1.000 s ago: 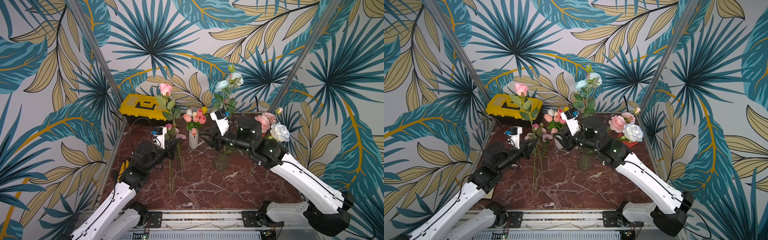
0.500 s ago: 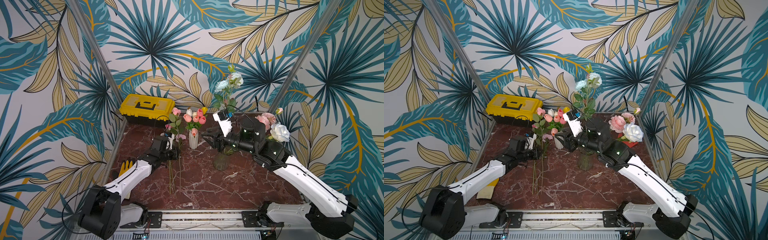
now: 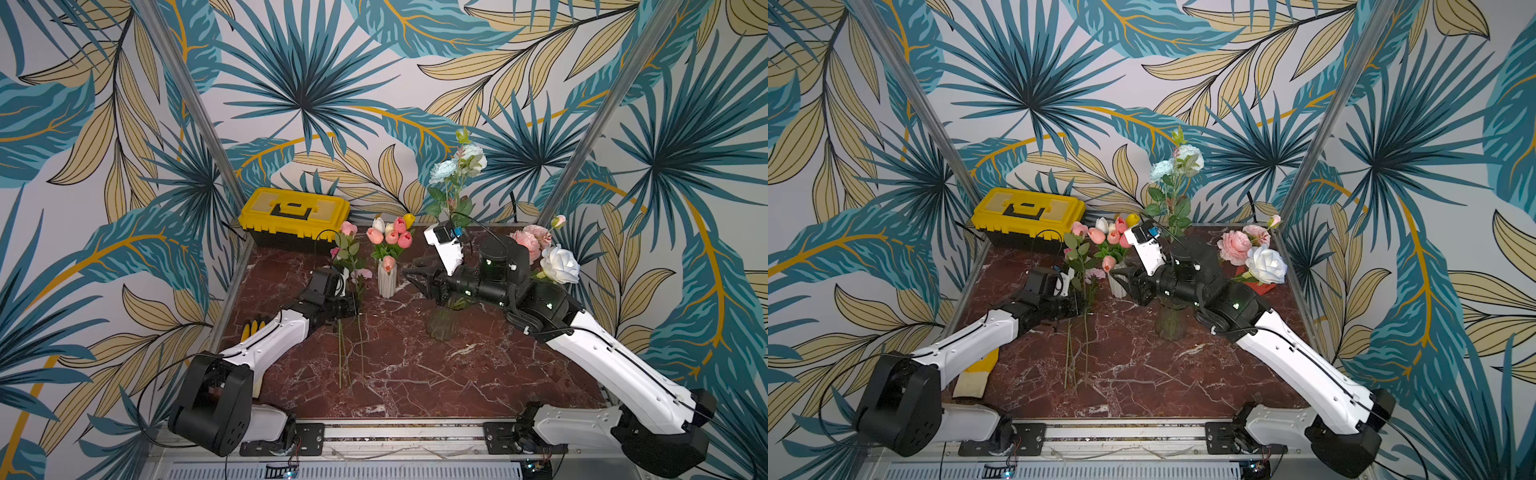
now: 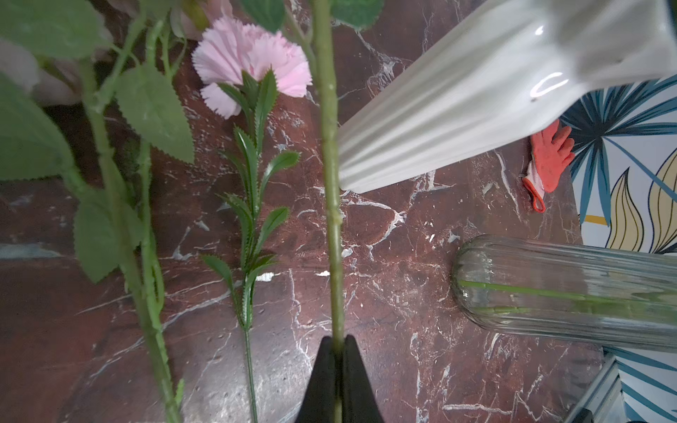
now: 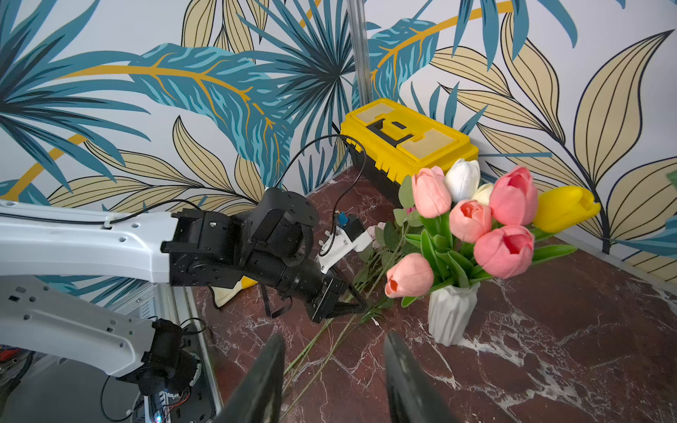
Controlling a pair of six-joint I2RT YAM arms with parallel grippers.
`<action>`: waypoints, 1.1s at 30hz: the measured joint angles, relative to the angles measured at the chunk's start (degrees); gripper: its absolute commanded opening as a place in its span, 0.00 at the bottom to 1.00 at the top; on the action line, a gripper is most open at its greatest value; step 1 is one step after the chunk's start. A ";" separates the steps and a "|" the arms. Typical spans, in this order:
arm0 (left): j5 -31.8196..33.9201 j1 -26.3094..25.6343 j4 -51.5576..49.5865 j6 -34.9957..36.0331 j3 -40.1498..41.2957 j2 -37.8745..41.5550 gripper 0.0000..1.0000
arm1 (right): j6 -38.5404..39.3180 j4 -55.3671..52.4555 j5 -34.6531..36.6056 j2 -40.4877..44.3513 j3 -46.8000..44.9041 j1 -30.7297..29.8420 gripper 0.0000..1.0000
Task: Pick out pink flowers from the vase
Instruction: Place the flower at the center of the board.
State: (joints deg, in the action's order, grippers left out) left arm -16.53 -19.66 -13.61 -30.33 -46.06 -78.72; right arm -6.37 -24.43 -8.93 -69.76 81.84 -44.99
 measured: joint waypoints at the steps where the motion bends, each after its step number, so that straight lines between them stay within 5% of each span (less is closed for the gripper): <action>1: 0.11 0.00 -0.09 -0.02 0.00 -0.22 0.00 | 0.04 -0.07 0.11 0.00 0.00 -0.02 0.46; 11: 3.76 0.00 -3.41 -0.44 -0.04 -6.01 0.05 | 0.42 -0.48 0.70 0.11 -0.63 0.00 0.46; 20: 5.55 0.00 -6.23 -2.62 -1.14 -9.66 0.21 | 0.44 -0.87 1.66 0.17 -0.63 -0.02 0.47; 28: 7.39 0.00 -8.57 -4.02 -1.14 -4.42 0.33 | 0.39 -3.56 6.82 1.62 0.87 -0.02 0.47; 33: 8.44 0.00 -9.35 -4.85 -1.14 4.90 0.38 | -0.90 -12.22 11.37 0.81 10.95 0.00 0.45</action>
State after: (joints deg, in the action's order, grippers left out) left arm -8.10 -19.66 -22.96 -35.18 -47.20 -73.82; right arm -7.27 -36.64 2.44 -68.95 92.79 -44.99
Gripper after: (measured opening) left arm 0.366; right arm 0.466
